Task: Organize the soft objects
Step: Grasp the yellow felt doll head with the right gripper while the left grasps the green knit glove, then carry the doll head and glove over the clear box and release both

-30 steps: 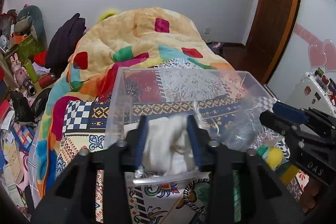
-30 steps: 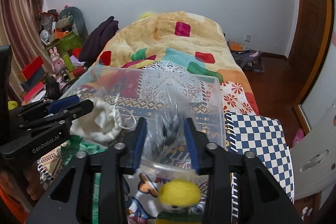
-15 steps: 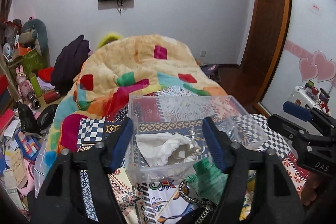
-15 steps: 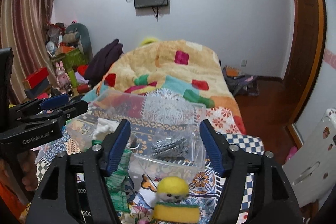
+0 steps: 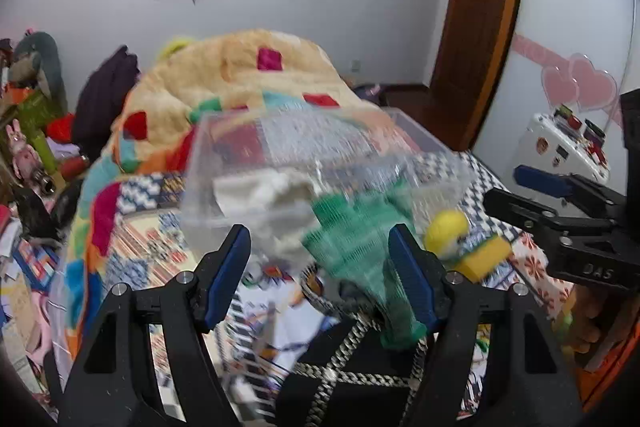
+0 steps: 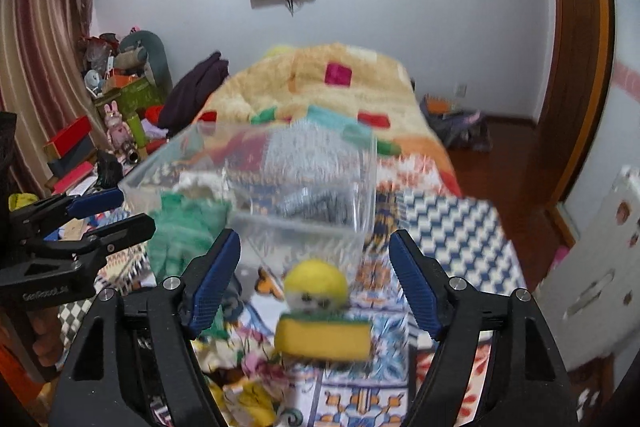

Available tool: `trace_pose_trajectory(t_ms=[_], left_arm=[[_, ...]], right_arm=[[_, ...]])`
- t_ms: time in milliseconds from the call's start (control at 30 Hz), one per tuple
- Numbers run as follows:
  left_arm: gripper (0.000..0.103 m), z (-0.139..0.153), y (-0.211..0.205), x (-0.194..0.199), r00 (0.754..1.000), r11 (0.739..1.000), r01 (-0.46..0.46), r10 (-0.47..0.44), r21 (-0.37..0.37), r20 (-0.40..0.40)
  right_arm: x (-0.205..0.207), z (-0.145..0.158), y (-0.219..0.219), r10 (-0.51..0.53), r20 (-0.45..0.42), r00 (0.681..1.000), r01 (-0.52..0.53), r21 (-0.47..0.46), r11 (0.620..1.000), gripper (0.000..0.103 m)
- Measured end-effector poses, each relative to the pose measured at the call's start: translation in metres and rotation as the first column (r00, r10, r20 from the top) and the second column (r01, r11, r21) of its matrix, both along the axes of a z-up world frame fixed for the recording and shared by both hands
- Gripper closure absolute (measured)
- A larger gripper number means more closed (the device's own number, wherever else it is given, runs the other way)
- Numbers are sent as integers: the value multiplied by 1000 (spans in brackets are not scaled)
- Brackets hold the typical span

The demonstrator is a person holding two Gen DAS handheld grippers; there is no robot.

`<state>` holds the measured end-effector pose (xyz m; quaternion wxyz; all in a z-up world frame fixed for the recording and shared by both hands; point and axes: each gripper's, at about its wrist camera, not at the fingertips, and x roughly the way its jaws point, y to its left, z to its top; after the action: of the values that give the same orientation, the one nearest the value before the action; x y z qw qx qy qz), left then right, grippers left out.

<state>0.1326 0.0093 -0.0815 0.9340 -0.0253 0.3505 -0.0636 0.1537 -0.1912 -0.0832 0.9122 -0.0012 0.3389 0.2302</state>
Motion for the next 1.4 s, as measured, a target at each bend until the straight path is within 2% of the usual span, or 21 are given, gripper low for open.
trace_pose_trajectory(t_ms=[167,233,400,433,533,567,667,800,900,1400], left_arm=[[32,-20,-11,6,995,998,42,-46,-49,-85],[32,-24,-16,8,994,997,52,-56,-51,-98],[32,-29,-26,13,992,997,60,-65,-52,-109],[34,-30,-28,13,992,996,64,-70,-57,-109],[49,-32,-33,14,991,996,72,-78,-61,-111],[58,-33,-34,14,990,995,78,-85,-64,-114],[75,-35,-37,13,988,993,96,-104,-72,-118],[91,-30,-38,6,988,992,115,-120,-60,-92],[93,-23,-36,-2,991,992,114,-117,-49,-63],[93,26,3,-19,996,994,45,-37,-97,84]], right_arm=[[6,-24,-5,-15,-78,997,14,-15,1000,29],[9,-31,-6,-26,-99,995,23,-31,999,29],[17,-47,-5,4,-178,984,-5,-4,1000,30],[16,-48,-5,8,-186,982,-9,-1,1000,32],[16,-51,-2,27,-203,979,-29,-4,1000,48],[16,-52,-1,35,-209,977,-36,-1,999,51],[11,-49,-2,42,-197,980,-42,5,999,63],[6,-43,-1,52,-162,985,-49,21,999,63],[0,-36,0,59,-126,990,-56,26,998,64],[-19,11,2,101,28,994,-103,55,993,64]])
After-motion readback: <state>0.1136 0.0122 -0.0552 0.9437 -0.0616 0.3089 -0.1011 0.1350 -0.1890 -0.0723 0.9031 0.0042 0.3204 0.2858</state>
